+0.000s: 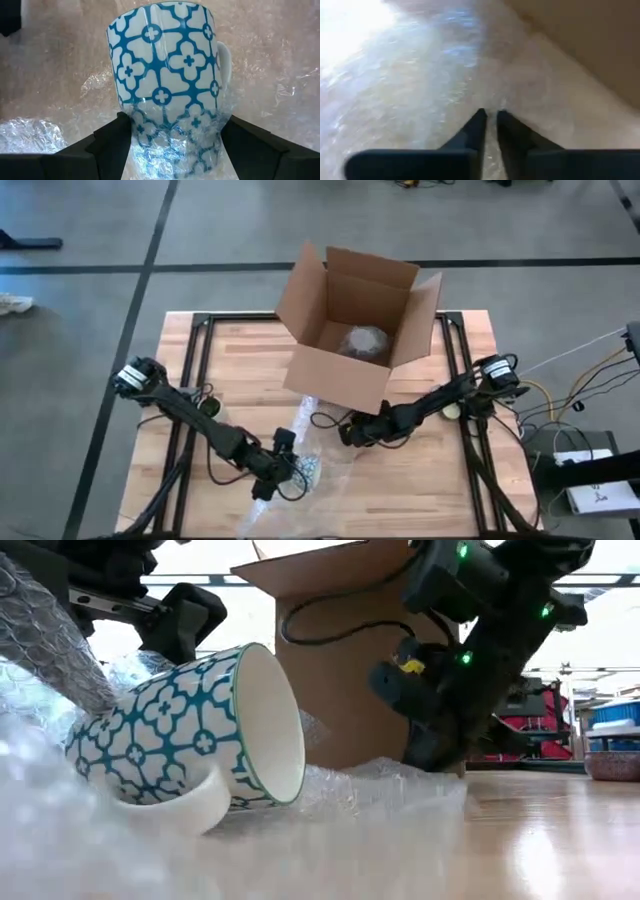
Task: Wrap mug
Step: Wrap the blue patterned mug with the bubble wrap
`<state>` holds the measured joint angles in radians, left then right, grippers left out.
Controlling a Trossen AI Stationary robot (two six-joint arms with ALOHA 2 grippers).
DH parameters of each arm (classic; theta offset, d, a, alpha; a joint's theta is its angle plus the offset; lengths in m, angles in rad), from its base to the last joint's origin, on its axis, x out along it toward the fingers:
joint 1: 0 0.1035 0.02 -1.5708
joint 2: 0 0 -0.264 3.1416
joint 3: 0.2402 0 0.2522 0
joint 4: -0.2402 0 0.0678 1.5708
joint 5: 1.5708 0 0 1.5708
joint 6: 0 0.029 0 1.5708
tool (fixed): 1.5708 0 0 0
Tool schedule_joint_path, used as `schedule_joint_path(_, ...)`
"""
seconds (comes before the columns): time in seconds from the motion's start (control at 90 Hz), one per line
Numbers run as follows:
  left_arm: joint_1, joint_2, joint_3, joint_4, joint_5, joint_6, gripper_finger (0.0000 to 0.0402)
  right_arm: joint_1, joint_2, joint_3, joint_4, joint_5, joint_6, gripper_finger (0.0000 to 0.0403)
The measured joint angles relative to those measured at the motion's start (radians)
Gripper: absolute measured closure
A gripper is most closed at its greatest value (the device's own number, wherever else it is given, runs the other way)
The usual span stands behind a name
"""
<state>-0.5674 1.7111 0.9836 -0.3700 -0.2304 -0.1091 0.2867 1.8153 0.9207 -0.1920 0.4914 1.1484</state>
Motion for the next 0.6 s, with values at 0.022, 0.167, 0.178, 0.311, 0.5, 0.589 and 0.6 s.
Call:
schedule_joint_path(0.022, 0.000, 0.000, 0.000, 0.000, 0.000, 0.000, 0.0129, 0.007, 0.000, 0.007, 0.000, 0.006, -0.010, 0.0394)
schedule_joint_path(0.167, 0.000, 0.000, 0.000, -0.001, 0.000, -0.010, 0.0129, 0.070, 0.000, 0.066, -0.002, 0.104, -0.089, 0.0401)
schedule_joint_path(0.178, 0.000, 0.000, 0.000, -0.001, 0.000, -0.010, 0.0129, 0.075, 0.000, 0.071, -0.003, 0.110, -0.097, 0.0401)
schedule_joint_path(0.311, 0.000, 0.000, 0.000, -0.002, 0.000, -0.012, 0.0129, 0.137, -0.001, 0.139, -0.003, 0.133, -0.234, 0.0402)
schedule_joint_path(0.5, 0.000, 0.000, 0.000, -0.003, 0.000, -0.012, 0.0129, 0.232, -0.001, 0.226, -0.003, 0.128, -0.534, 0.0403)
schedule_joint_path(0.589, 0.000, 0.000, 0.000, -0.004, 0.000, -0.012, 0.0129, 0.274, -0.001, 0.248, -0.002, 0.110, -0.588, 0.0403)
schedule_joint_path(0.6, 0.000, 0.000, 0.000, -0.004, 0.001, -0.012, 0.0129, 0.279, -0.001, 0.250, -0.002, 0.105, -0.592, 0.0403)
